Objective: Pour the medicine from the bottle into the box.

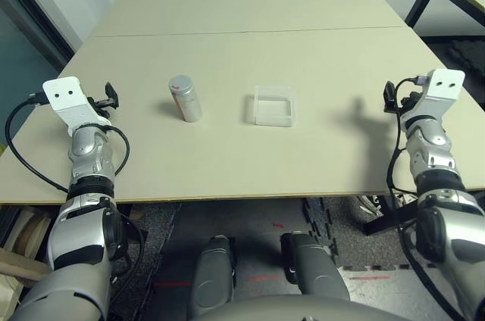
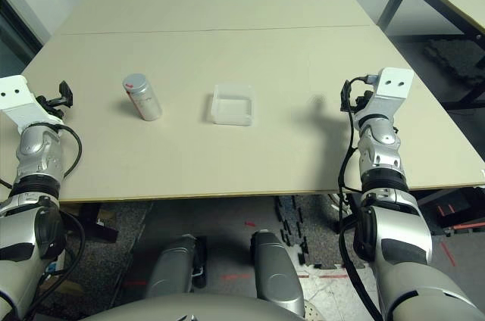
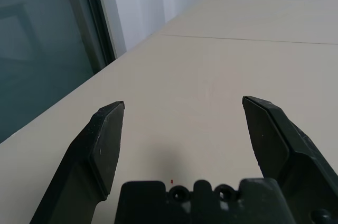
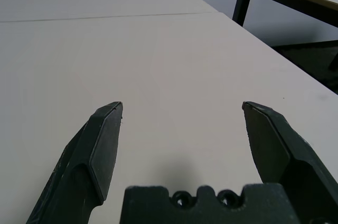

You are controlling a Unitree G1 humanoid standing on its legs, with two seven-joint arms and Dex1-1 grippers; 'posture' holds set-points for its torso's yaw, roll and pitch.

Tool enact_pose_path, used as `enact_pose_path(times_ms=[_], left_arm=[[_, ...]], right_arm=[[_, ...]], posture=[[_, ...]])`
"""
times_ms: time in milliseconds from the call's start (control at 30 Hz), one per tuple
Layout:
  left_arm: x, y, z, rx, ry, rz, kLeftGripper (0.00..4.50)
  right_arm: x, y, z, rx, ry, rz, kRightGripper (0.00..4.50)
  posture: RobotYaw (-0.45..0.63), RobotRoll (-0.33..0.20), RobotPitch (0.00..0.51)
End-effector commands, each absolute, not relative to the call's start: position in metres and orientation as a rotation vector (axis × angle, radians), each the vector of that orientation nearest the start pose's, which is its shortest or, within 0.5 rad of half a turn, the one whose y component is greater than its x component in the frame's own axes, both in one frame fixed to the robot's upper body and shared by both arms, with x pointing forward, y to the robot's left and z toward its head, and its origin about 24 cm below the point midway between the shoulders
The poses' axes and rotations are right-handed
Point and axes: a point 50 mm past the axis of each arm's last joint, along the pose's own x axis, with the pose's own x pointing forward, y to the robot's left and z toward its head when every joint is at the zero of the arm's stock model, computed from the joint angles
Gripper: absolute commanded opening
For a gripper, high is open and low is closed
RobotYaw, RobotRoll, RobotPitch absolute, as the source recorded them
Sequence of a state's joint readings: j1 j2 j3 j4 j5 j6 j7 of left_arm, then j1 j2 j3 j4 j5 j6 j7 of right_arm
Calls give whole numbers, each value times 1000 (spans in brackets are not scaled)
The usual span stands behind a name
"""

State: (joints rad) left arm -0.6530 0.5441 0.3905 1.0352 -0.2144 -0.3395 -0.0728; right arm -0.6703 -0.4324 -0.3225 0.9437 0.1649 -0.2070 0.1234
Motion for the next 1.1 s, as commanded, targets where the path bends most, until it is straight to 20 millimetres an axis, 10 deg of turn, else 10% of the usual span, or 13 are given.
enact_pose_path(times_ms=[33, 333, 1100], left_arm=[[326, 349, 104, 46, -125, 452, 4486], [322, 355, 115, 52, -163, 336, 4486], [293, 347, 153, 122, 31, -619, 4486]], right_arm=[[351, -297, 95, -29, -40, -252, 4500], [355, -281, 102, -56, -35, 17, 4500], [355, -209, 159, -156, 55, 1054, 4500]], posture=[[-116, 0, 99], [-113, 0, 107], [-37, 0, 130]])
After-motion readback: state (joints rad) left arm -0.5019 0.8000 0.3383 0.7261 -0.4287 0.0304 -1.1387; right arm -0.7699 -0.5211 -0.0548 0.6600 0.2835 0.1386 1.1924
